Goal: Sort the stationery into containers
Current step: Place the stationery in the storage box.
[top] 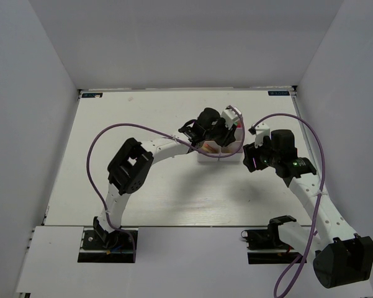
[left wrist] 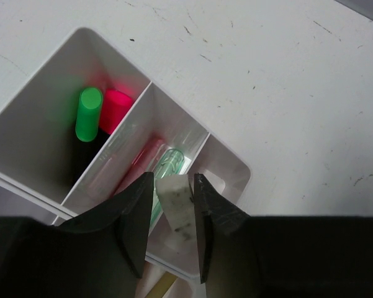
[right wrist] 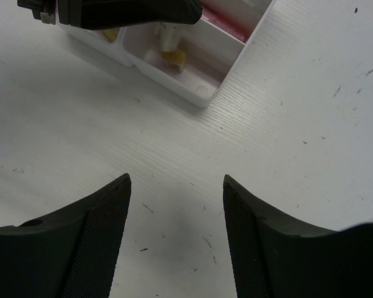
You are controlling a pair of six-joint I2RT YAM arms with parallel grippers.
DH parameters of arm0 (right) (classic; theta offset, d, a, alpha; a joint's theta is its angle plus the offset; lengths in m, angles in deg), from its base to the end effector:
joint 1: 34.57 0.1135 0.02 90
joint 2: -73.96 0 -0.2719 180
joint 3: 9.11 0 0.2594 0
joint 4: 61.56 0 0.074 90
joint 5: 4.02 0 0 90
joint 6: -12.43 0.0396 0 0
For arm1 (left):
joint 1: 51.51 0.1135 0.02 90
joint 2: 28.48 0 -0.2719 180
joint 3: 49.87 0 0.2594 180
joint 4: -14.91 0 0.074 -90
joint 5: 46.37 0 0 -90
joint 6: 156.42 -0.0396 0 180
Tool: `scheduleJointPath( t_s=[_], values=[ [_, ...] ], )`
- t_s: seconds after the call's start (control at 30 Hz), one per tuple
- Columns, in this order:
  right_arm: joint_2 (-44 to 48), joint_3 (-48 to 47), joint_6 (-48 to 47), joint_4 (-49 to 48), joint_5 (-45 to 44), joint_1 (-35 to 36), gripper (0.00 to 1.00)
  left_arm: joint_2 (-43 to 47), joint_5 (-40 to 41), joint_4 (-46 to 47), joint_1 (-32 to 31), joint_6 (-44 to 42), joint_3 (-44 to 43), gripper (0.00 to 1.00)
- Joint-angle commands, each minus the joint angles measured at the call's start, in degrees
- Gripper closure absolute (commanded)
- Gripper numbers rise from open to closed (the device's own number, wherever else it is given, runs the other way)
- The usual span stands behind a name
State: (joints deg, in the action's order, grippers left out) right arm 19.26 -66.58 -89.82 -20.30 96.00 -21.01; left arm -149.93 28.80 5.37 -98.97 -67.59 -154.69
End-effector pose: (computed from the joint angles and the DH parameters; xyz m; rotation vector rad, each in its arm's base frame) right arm 0.2029 0.0560 0.2776 -0.5917 2.1590 0.2084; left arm 0.3381 -0.3835 0.2217 1.0157 1.8363 -0.7623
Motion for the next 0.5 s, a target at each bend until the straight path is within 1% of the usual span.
scheduleJointPath(
  t_s=[0.0,0.13,0.33,0.37,0.4,0.43,0.47],
  values=[
    [1.0,0.2,-0.3,-2.1,0.4,0.0,0.36,1.7,0.9,-0.1,0.2,-0.3,0.2,0.55],
    [0.8,0.2,-0.4,-2.0,0.4,0.0,0.36,2.4,0.5,-0.1,0.2,0.3,0.4,0.51],
    [1.0,0.2,-0.2,-2.1,0.7,-0.1,0.36,4.8,-0.2,0.3,-0.6,0.7,0.6,0.50],
    [0.9,0.3,-0.3,-2.1,0.8,-0.1,0.36,5.4,-0.2,0.2,-0.9,0.7,0.6,0.51],
    [1.0,0.2,-0.3,-2.0,0.8,-0.3,0.36,5.9,-0.2,0.0,-1.1,0.7,0.7,0.55],
    [1.1,0.2,-0.3,-2.0,1.1,-0.4,0.36,7.1,-0.3,0.0,-1.1,0.7,1.4,0.63],
    [1.5,0.3,-0.2,-2.0,1.6,-0.9,0.36,9.1,-0.5,0.3,-1.0,2.9,2.7,0.79]
  ],
)
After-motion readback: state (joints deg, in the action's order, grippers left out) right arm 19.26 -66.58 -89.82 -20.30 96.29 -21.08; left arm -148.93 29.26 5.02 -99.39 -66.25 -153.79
